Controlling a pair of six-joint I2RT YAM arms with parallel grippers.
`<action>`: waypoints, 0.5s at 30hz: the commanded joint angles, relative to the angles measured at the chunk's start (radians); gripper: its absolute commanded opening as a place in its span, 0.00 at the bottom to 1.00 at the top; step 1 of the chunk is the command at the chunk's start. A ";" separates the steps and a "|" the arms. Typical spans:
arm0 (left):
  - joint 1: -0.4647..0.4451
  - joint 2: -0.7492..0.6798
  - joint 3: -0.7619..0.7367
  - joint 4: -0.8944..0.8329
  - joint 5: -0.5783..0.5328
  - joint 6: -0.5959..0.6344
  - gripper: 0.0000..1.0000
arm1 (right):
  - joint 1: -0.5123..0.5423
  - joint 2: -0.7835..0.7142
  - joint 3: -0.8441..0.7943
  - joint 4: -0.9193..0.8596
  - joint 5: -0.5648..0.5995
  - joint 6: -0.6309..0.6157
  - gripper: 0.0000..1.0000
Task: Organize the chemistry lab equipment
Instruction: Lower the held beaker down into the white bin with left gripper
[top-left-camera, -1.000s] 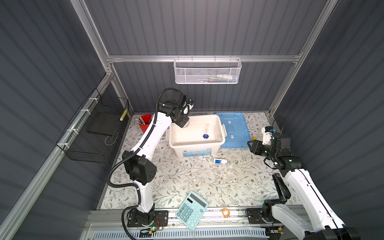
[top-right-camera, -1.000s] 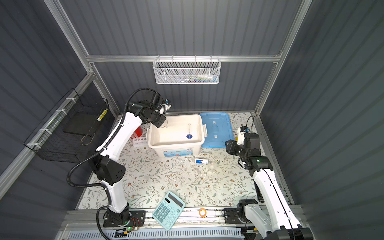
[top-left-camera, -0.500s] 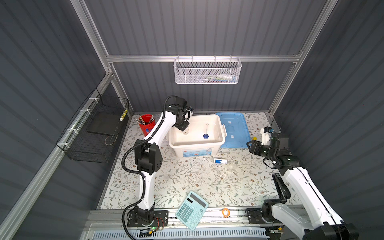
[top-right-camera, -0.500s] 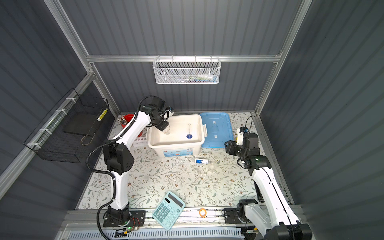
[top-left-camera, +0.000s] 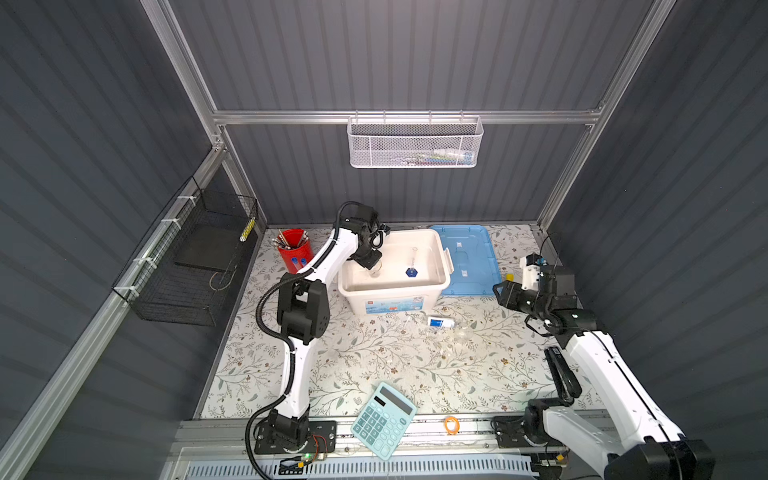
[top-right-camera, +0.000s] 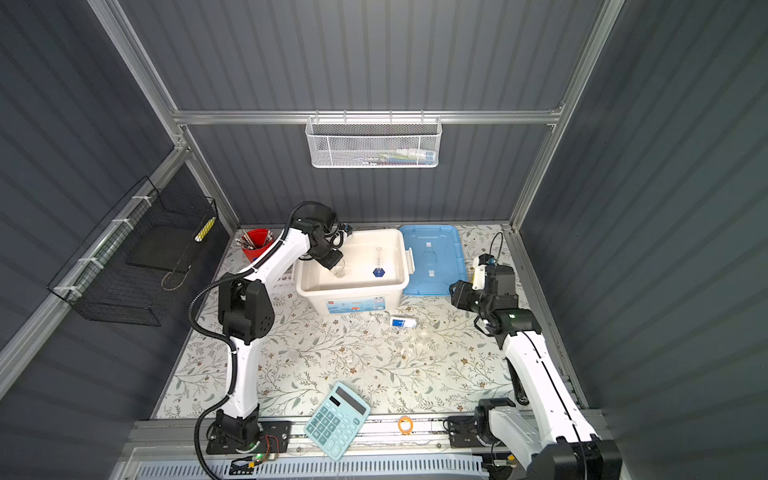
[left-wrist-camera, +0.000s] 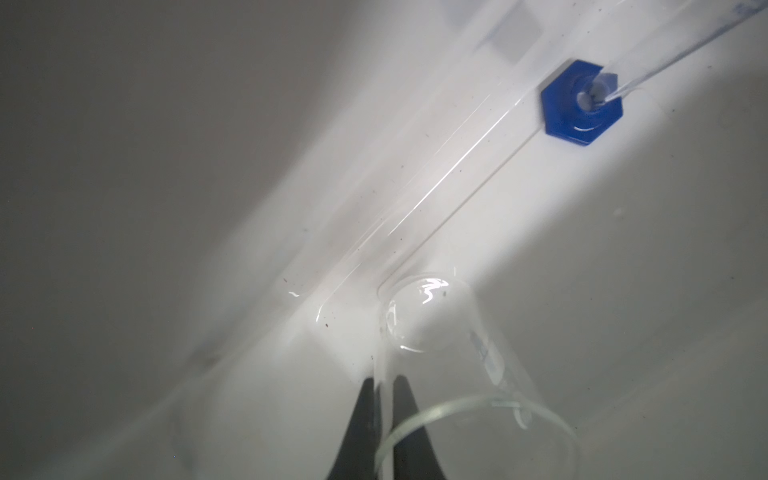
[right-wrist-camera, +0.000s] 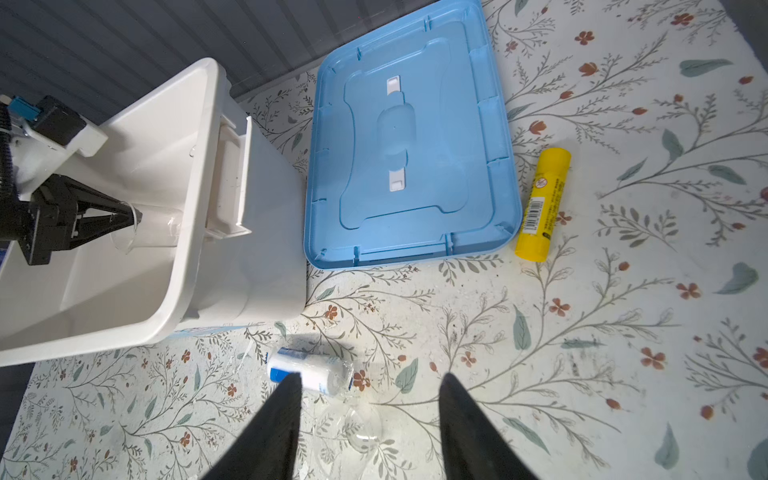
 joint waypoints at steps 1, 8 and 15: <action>0.009 -0.028 -0.060 0.062 0.037 0.005 0.00 | -0.003 0.013 -0.002 0.009 0.006 0.003 0.54; 0.010 -0.053 -0.129 0.090 0.084 0.043 0.00 | -0.003 0.035 0.000 0.017 0.000 0.013 0.54; 0.013 -0.055 -0.157 0.107 0.084 0.055 0.00 | -0.003 0.052 0.008 0.017 -0.002 0.016 0.54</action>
